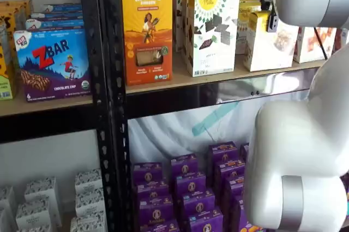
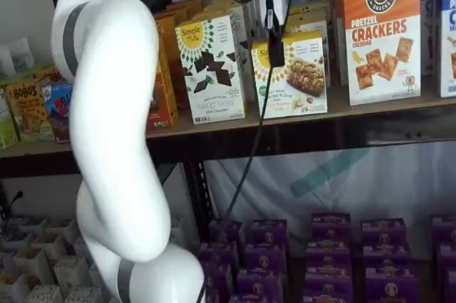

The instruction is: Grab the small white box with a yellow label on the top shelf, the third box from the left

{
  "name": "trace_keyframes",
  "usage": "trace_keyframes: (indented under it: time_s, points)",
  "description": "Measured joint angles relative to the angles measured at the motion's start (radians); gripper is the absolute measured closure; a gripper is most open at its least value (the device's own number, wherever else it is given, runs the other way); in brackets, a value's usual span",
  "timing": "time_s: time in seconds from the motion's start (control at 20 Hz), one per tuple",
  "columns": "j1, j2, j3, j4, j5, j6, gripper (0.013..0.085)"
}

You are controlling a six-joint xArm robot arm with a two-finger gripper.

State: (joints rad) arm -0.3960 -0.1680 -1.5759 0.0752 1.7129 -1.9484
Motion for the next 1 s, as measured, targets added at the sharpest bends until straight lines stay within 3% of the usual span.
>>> trace_keyframes:
  time_s: [0.3, 1.0]
  points:
    - [-0.009, -0.033, -0.01, 0.002, 0.088, -0.005, 0.065]
    - [-0.055, -0.171, 0.086, 0.007, 0.161, -0.046, 0.065]
